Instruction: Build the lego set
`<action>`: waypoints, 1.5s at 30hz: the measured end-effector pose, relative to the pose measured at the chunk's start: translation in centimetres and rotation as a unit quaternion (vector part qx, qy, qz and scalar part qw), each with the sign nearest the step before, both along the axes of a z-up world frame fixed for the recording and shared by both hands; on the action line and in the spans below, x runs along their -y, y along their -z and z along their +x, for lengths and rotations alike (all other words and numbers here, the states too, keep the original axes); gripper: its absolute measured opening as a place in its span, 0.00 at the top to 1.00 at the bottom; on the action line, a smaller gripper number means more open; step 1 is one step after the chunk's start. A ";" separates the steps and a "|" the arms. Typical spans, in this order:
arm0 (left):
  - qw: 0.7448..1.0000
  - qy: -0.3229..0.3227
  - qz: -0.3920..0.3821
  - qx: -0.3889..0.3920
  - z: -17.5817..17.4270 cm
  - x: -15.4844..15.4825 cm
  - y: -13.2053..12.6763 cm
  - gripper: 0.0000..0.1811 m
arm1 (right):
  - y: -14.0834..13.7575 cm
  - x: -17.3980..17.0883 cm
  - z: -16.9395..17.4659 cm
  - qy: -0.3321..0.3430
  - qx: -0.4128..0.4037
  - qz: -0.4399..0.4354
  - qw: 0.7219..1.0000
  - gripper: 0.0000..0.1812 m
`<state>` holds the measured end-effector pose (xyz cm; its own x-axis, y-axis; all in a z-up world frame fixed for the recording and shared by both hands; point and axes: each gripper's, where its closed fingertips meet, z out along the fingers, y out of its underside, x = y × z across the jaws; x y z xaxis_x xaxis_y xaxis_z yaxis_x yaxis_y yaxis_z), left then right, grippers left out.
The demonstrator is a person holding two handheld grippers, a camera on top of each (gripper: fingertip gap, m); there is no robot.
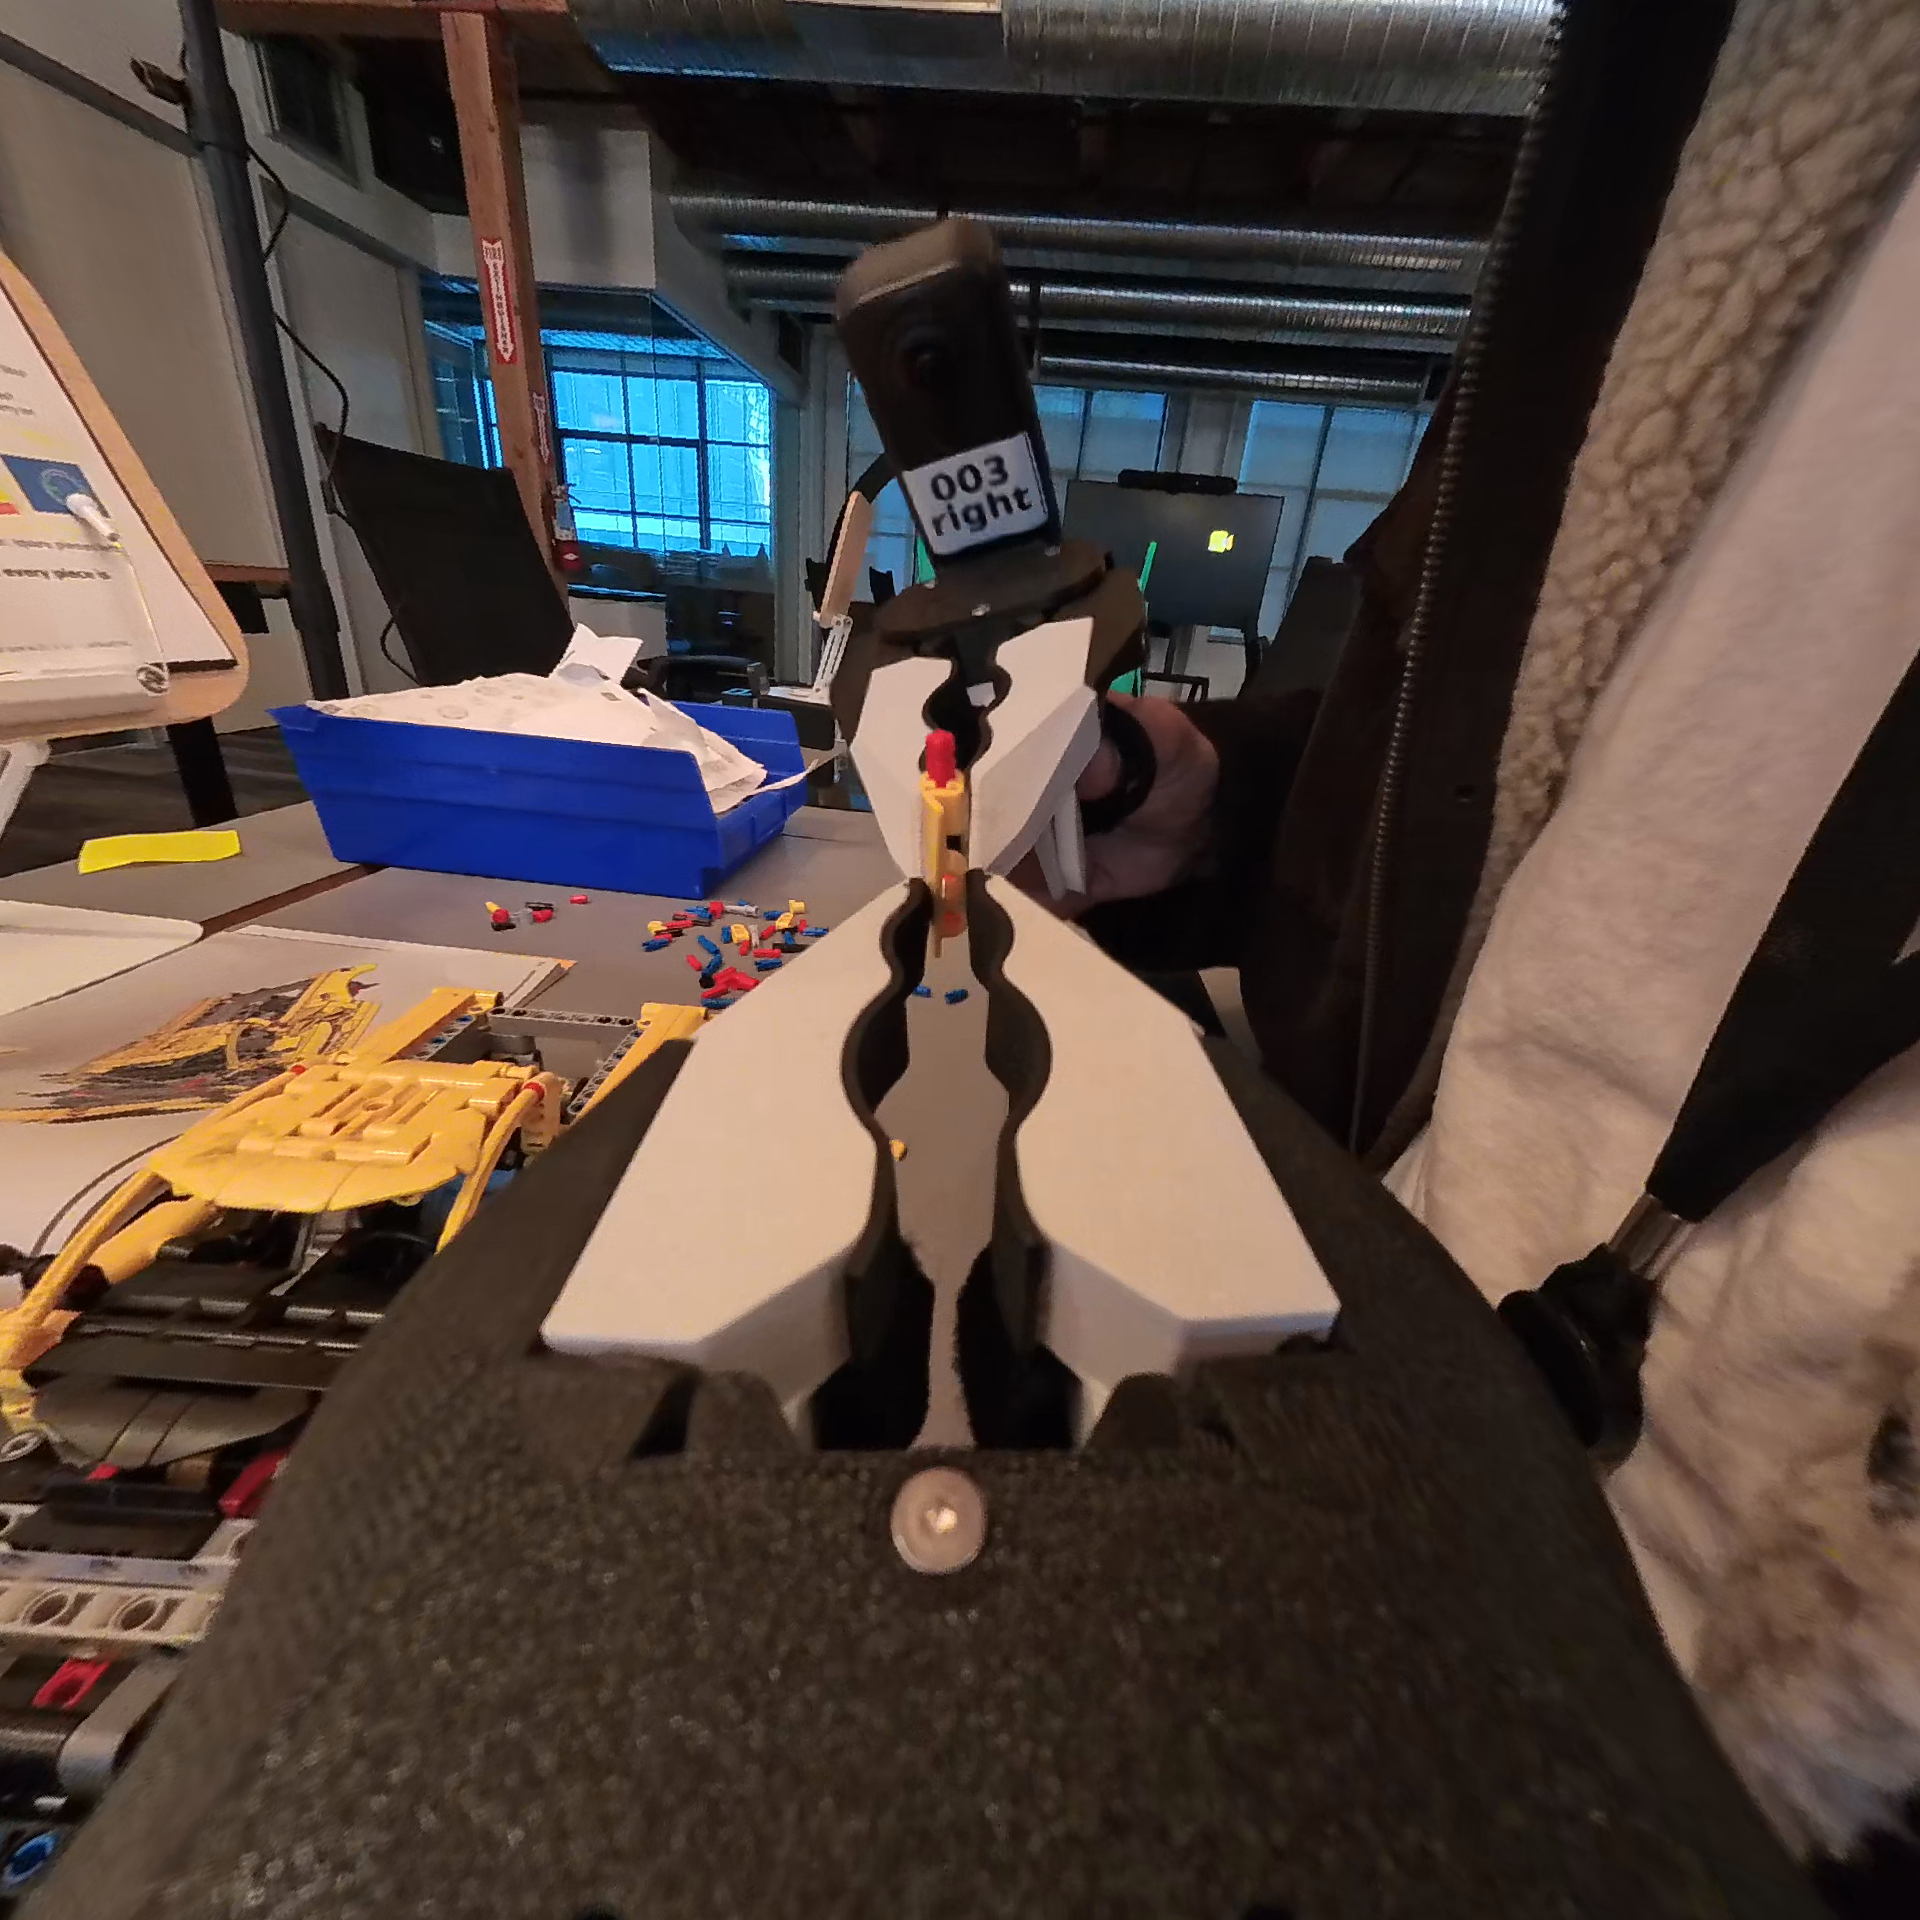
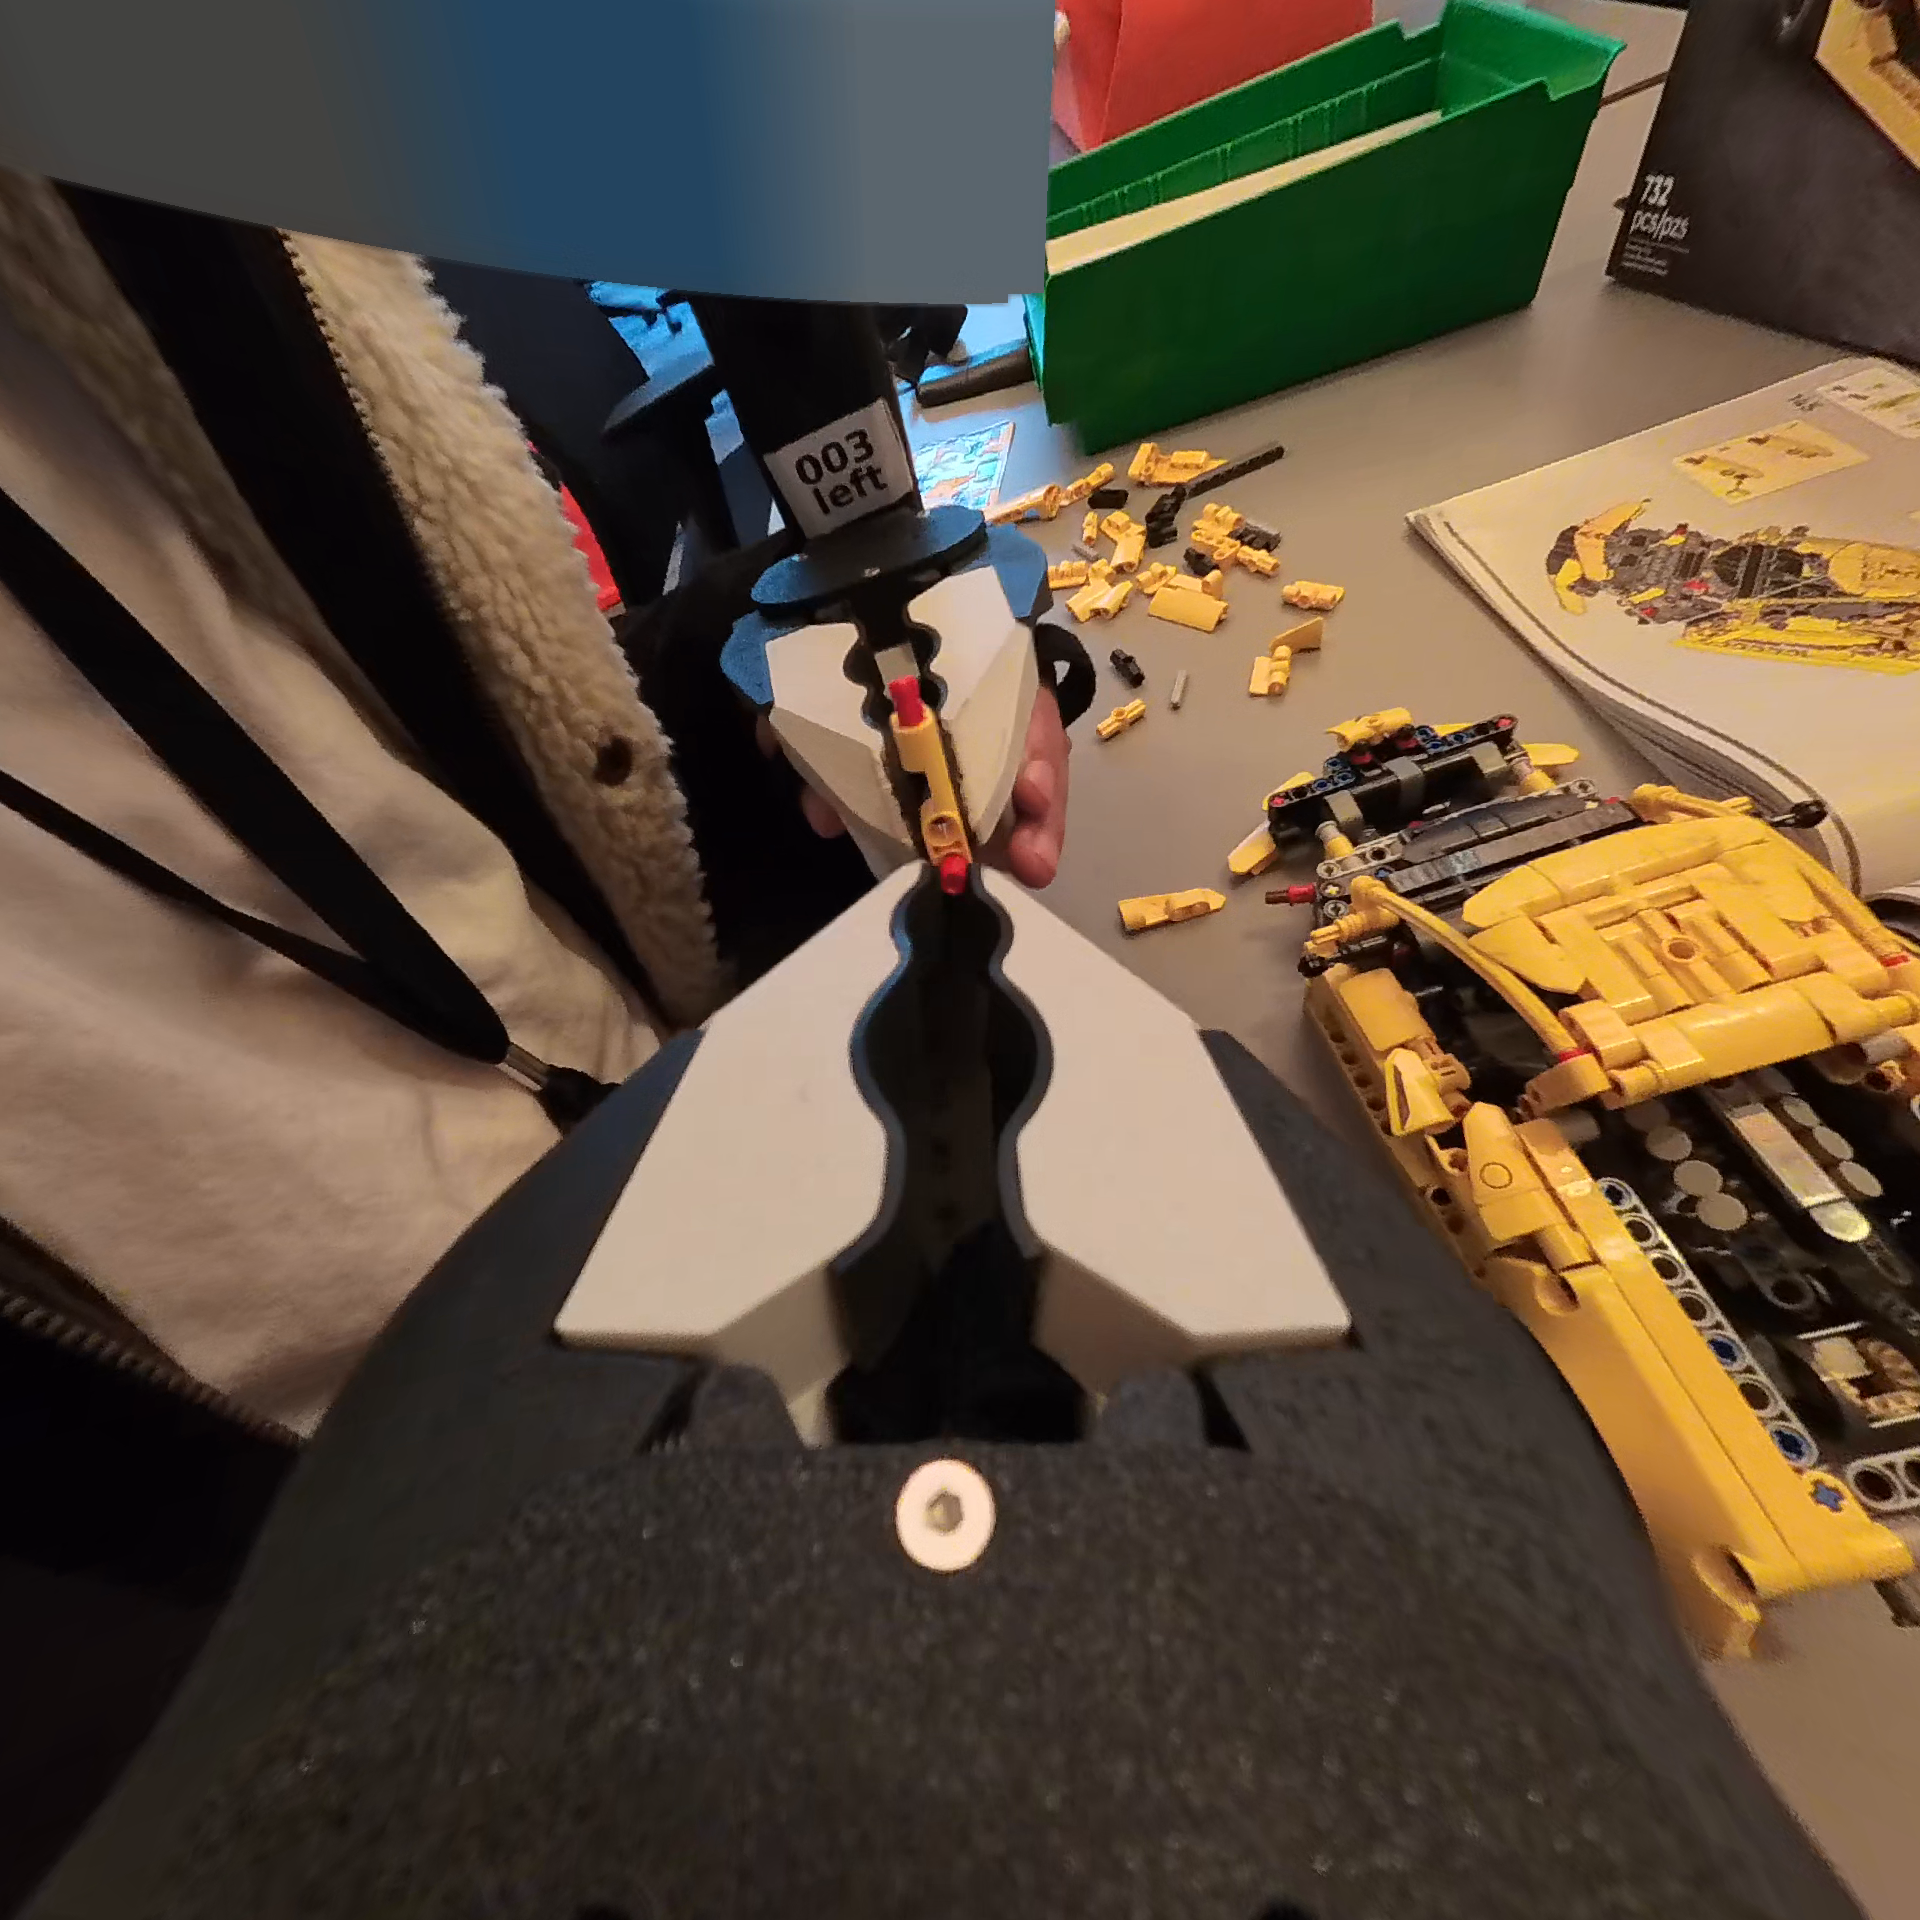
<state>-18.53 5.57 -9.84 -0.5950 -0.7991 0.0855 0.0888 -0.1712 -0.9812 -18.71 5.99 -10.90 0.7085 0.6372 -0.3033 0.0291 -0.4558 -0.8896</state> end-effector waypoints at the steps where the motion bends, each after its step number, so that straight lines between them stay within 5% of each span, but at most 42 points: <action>1: 1.000 0.002 -0.008 0.004 -0.1 0.0 -0.2 0.96 | -0.2 0.0 -0.1 0.001 -0.005 0.009 1.000 0.98; 10: 0.983 0.042 -0.179 0.003 -0.2 -1.3 -2.3 0.96 | -2.3 -1.1 -0.2 0.033 -0.069 0.099 0.992 0.98; 18: 0.974 0.056 -0.216 -0.040 0.6 -1.4 -1.4 0.96 | -1.2 -1.4 0.3 0.051 0.027 0.085 0.995 0.98; 31: 0.958 0.055 -0.275 -0.061 1.0 -3.0 -1.1 0.96 | -1.1 -2.6 1.1 0.084 -0.026 0.059 0.994 0.94; 39: 0.883 0.006 -0.458 -0.106 2.5 -7.6 0.6 0.96 | -0.8 -5.7 2.7 0.211 0.125 0.120 0.962 0.80; 45: 0.835 -0.020 -0.541 -0.103 3.1 -8.7 1.1 0.96 | -0.2 -7.9 3.2 0.293 0.238 0.179 0.909 0.87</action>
<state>-15.44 14.23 -10.97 -0.4532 -0.2078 0.8669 -0.0347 -0.9676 -0.2501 -15.46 13.91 -10.70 0.9546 0.1065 0.2784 0.2949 -0.2018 -0.9340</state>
